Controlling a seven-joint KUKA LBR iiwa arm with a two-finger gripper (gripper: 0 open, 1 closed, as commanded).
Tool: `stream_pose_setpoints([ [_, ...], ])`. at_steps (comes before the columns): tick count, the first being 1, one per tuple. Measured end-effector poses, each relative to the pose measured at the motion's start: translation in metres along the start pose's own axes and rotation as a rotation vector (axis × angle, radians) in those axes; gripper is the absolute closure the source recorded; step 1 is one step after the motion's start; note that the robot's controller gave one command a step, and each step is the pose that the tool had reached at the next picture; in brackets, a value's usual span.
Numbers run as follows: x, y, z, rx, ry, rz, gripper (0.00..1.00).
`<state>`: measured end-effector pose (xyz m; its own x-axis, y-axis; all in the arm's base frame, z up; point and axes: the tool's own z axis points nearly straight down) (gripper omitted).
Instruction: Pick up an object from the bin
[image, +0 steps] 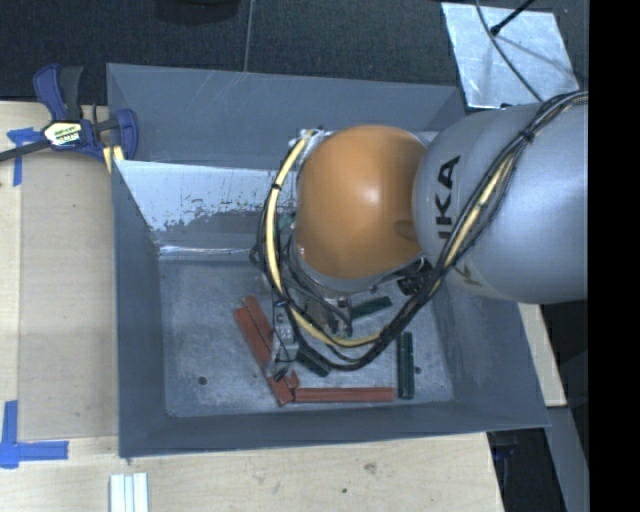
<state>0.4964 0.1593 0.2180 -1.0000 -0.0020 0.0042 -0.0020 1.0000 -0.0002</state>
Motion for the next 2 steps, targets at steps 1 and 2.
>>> stream_pose_setpoints([
  [1,-0.018,-0.067,0.125,0.003,0.001,-0.058,0.00],
  [2,-0.054,-0.129,0.149,0.003,-0.009,-0.040,0.00],
])
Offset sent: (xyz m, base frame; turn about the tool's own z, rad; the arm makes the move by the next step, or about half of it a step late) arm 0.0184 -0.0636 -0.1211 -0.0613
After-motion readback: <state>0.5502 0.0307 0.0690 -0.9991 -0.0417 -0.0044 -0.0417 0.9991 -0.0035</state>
